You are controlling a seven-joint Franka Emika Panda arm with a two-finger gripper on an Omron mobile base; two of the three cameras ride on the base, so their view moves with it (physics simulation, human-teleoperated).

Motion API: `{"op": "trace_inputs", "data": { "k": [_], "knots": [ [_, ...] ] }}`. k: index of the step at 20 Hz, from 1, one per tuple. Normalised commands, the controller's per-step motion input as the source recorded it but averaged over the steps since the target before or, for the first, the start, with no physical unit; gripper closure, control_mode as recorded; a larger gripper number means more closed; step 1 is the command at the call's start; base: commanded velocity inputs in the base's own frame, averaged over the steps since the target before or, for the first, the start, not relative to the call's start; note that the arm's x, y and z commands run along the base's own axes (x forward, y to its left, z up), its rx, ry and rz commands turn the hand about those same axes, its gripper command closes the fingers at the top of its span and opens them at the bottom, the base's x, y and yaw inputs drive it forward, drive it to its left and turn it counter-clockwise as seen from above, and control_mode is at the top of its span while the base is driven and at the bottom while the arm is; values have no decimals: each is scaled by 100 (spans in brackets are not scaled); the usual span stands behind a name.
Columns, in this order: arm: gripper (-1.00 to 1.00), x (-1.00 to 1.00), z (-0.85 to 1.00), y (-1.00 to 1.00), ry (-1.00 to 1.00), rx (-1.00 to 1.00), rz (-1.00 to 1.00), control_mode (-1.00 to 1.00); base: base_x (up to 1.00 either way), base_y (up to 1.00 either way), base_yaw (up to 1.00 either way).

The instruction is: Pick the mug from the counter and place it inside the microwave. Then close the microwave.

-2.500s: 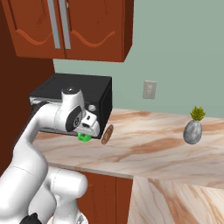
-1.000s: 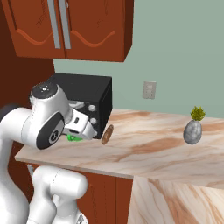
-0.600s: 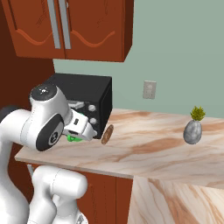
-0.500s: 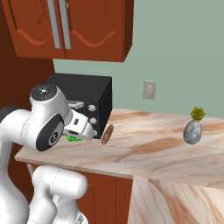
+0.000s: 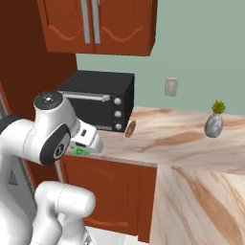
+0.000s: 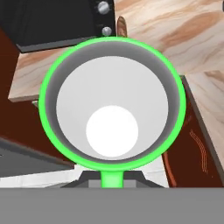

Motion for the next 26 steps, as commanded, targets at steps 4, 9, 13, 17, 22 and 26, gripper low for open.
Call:
{"op": "trace_inputs", "data": {
  "k": [4,9,13,17,22,26],
  "knots": [
    [100,0,0,0,0,0,0,100,-48,68,18],
    [100,0,0,0,0,0,0,100,-50,90,18],
    [100,0,0,0,0,0,0,100,-60,84,20],
    [100,0,0,0,0,0,0,100,-49,82,26],
    [100,0,0,0,0,0,0,100,-24,69,34],
    [100,0,0,0,0,0,0,100,-8,69,39]
  ]
}}
